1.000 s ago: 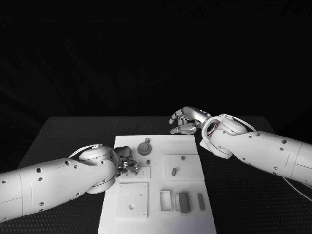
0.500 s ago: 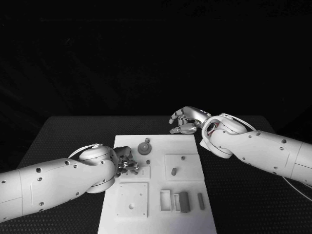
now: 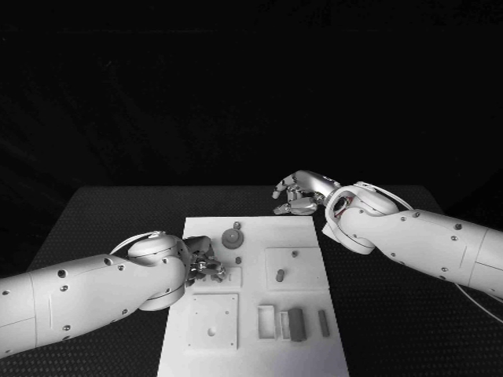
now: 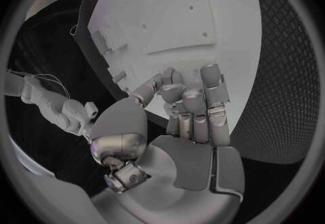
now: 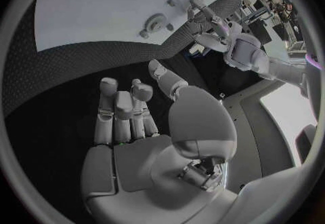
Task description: Assemble the parts on the task board
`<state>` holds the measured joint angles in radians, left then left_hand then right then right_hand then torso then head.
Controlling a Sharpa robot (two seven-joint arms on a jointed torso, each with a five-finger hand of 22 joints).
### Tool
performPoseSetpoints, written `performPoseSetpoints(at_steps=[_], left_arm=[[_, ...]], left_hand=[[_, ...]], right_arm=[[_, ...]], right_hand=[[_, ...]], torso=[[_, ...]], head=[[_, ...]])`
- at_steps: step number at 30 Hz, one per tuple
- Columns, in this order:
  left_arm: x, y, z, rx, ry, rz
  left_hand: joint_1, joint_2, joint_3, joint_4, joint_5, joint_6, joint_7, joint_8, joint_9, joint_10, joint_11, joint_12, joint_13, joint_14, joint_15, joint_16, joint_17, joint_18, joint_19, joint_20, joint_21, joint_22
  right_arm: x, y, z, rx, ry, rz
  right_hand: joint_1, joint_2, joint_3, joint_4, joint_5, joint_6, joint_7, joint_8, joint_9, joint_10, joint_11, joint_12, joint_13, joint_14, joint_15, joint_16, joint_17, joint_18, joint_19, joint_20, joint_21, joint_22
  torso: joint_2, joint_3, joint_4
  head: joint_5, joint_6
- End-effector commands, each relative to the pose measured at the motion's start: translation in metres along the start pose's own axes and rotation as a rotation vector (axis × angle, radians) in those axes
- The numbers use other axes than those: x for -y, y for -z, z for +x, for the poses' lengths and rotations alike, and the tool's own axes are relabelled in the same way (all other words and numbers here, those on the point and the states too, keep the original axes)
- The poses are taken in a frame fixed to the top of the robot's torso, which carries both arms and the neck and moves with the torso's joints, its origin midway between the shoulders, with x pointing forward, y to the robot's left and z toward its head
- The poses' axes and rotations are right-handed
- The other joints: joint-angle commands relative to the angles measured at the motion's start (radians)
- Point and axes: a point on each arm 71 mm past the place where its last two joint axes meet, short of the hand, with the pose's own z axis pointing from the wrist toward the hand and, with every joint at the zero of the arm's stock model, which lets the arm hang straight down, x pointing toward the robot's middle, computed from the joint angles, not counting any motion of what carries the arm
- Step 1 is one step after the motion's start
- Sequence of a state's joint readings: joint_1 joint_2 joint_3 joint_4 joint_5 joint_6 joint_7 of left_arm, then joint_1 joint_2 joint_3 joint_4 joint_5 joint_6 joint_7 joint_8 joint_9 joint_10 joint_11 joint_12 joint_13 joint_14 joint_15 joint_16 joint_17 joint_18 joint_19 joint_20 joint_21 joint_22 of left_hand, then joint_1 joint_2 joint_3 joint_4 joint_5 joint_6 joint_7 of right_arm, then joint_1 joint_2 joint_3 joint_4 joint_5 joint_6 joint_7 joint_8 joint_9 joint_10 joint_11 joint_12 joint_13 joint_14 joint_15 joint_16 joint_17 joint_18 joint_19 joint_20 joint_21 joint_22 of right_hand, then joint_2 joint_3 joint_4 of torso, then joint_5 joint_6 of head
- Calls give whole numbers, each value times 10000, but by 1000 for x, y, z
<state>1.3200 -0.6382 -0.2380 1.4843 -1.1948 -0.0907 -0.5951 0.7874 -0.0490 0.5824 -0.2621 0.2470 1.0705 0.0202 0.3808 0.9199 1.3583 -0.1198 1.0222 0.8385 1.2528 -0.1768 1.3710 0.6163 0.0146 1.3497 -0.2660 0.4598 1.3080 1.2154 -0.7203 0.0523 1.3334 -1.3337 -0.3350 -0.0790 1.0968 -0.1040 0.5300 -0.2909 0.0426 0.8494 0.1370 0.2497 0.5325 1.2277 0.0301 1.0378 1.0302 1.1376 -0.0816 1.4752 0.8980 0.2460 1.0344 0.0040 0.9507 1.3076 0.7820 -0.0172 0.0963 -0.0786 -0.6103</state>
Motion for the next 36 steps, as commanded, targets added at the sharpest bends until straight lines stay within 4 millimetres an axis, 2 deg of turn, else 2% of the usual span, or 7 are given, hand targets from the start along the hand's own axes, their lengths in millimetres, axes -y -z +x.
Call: performPoseSetpoints(at_steps=[1, 12, 13, 16, 18, 20, 36], left_arm=[[1, 0, 5, -318, -137, 82], [0, 0, 4, -246, -119, 48], [0, 0, 4, -231, -116, 43], [-1, 0, 4, -211, -104, 41], [-1, 0, 4, -219, -107, 45], [-1, 0, 4, -175, -57, 72], [-5, 0, 0, 269, 399, 67]], left_hand=[[-35, -165, -75, 50, -31, 1552, -414, -50, -23, 5, -99, -8, -20, -68, -34, 61, -22, -102, 27, -6, -45, 168], [-60, -269, -149, 216, -66, 1575, -424, -56, -25, 27, -109, -4, -33, -59, -36, 96, -70, -92, 47, -11, -63, 165], [23, -123, -124, 211, -51, 1582, -425, -56, -23, 35, -115, 0, -35, -57, -38, 110, -85, -90, 47, -10, -69, 167], [107, 25, -101, 185, -33, 1585, -424, -59, -23, 40, -115, 1, -38, -60, -36, 123, -101, -91, 47, -7, -72, 172], [345, 482, -3, 35, 188, 1601, -418, -59, -18, 50, -108, 10, -41, -67, -21, 159, -129, -101, 38, 9, -72, 188], [469, 631, 92, -29, 263, 1608, -421, -65, -22, 50, -103, 10, -46, -76, -10, 173, -150, -100, 34, 12, -75, 189], [530, 986, 334, -30, 230, 1661, -431, -69, -30, 98, -113, 18, -67, -35, 6, 229, -219, -112, 83, 31, -51, 196]], right_arm=[[-1, 0, 1, -97, 0, -73], [0, 0, 1, -99, 2, -71], [0, 0, 1, -101, 2, -70], [-1, 0, 1, -102, 1, -72], [0, 0, 1, -100, 0, -69], [0, 0, 1, -100, -2, -66], [0, 0, 1, -85, -7, -63]], right_hand=[[-122, -3, -55, 5, 60, 24, 57, -40, -12, 73, -19, -62, -8, 20, 33, -33, -9, 158, -6, 76, -42, 151], [-130, -12, -59, 2, 61, 24, 57, -43, -13, 74, -20, -62, -10, 21, 33, -33, -10, 158, -5, 76, -44, 150], [-131, -12, -59, 2, 61, 24, 57, -43, -13, 74, -20, -62, -11, 21, 33, -33, -10, 158, -5, 76, -44, 150], [-131, -12, -59, 2, 61, 24, 57, -43, -13, 74, -20, -62, -11, 21, 33, -33, -10, 158, -5, 76, -45, 150], [-133, -11, -59, 3, 61, 25, 57, -44, -13, 74, -20, -62, -11, 21, 33, -33, -10, 158, -4, 76, -45, 150], [-138, -11, -61, 5, 60, 25, 57, -44, -13, 75, -19, -62, -12, 21, 33, -33, -10, 158, -4, 77, -45, 150], [-157, -5, -64, 8, 61, 28, 57, -47, -14, 77, -20, -60, -14, 23, 33, -32, -12, 158, 1, 77, -46, 150]], torso=[[-1, -1, 5], [-1, -4, 2], [1, -6, 1], [1, -3, 1], [-1, -3, 1], [-2, -4, 4], [4, -1, 0]], head=[[-2, -5], [-1, 3], [0, 5], [9, 8], [6, 8], [1, 5], [7, 33]])
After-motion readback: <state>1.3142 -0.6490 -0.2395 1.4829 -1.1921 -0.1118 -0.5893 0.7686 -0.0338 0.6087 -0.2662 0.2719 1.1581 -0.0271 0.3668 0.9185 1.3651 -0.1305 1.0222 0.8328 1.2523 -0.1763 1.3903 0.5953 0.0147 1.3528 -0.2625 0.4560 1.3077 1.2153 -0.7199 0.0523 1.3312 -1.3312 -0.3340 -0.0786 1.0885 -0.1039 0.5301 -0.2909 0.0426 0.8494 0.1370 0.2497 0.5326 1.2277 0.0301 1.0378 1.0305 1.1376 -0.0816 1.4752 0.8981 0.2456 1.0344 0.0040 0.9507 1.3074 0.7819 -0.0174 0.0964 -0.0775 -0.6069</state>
